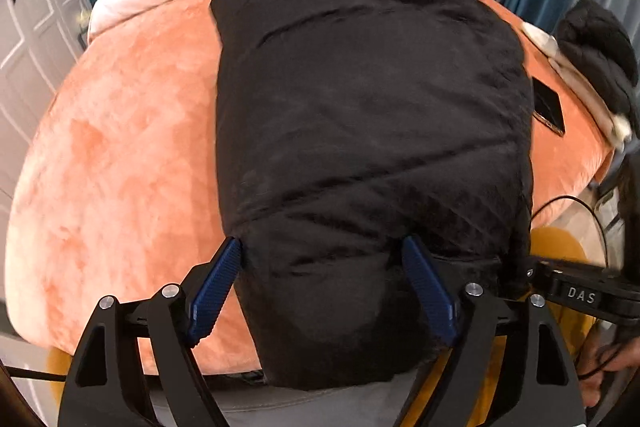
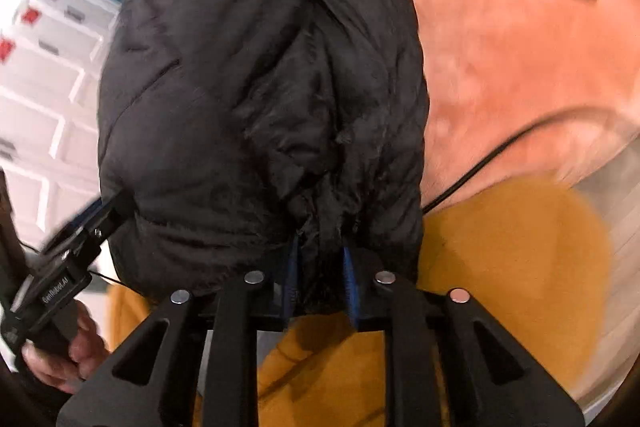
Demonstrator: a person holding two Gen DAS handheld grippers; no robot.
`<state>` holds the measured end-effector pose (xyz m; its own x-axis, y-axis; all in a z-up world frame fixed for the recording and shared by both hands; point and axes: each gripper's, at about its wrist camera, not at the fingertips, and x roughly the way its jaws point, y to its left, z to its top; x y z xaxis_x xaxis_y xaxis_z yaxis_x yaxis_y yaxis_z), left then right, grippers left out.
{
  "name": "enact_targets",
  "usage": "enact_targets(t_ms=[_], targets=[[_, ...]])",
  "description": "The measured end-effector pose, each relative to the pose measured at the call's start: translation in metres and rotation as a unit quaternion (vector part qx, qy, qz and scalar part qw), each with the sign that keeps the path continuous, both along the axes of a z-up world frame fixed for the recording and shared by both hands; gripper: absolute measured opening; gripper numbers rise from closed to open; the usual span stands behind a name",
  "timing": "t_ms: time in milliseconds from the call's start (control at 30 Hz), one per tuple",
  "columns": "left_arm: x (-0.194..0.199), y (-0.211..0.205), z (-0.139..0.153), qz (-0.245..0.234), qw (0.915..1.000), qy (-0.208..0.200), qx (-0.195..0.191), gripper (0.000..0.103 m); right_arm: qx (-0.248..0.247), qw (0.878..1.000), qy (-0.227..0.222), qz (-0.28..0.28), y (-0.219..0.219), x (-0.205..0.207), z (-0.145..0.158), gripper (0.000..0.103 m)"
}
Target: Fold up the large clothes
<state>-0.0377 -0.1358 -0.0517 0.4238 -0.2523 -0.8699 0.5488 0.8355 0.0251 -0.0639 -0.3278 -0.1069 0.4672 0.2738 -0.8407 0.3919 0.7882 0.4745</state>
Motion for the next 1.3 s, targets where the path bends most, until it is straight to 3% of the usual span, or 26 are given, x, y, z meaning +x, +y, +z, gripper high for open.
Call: enact_targets(t_ms=[167, 233, 300, 400, 533, 667, 800, 933, 1100, 1300], targets=[[-0.012, -0.003, 0.018, -0.003, 0.9994, -0.034, 0.01, 0.078, -0.133, 0.989, -0.066, 0.011, 0.027, -0.008, 0.071, 0.02], [-0.016, -0.003, 0.02, -0.004, 0.9993, -0.037, 0.01, 0.078, -0.139, 0.988, -0.064, 0.026, 0.039, -0.001, 0.07, 0.02], [-0.017, -0.004, 0.019, 0.002, 0.9993, -0.034, 0.012, 0.078, -0.154, 0.987, -0.038, 0.032, 0.044, 0.004, 0.051, 0.02], [-0.014, -0.004, 0.016, 0.014, 0.9995, -0.023, 0.016, 0.078, -0.116, 0.993, 0.006, 0.028, 0.042, 0.006, 0.013, 0.02], [-0.01, 0.008, 0.017, 0.036, 0.9992, -0.014, 0.007, 0.078, -0.089, 0.996, -0.03, 0.004, 0.03, 0.002, 0.037, 0.022], [-0.003, 0.012, 0.02, 0.054, 0.9985, -0.01, 0.005, 0.078, -0.077, 0.994, -0.07, -0.039, 0.002, -0.005, 0.06, 0.052], [0.003, 0.022, 0.025, 0.073, 0.9972, -0.011, 0.005, 0.078, -0.085, 0.993, -0.064, -0.053, -0.005, 0.005, 0.061, 0.061], [0.007, 0.03, 0.029, 0.085, 0.9962, -0.015, 0.008, 0.078, -0.087, 0.993, -0.058, -0.055, -0.006, 0.006, 0.06, 0.062], [0.01, 0.036, 0.027, 0.096, 0.9953, -0.011, 0.01, 0.078, -0.141, 0.988, -0.055, -0.039, 0.007, 0.005, 0.069, 0.068], [0.012, 0.036, 0.022, 0.099, 0.9951, 0.001, 0.009, 0.079, -0.127, 0.99, -0.032, -0.052, 0.0, 0.005, 0.052, 0.072]])
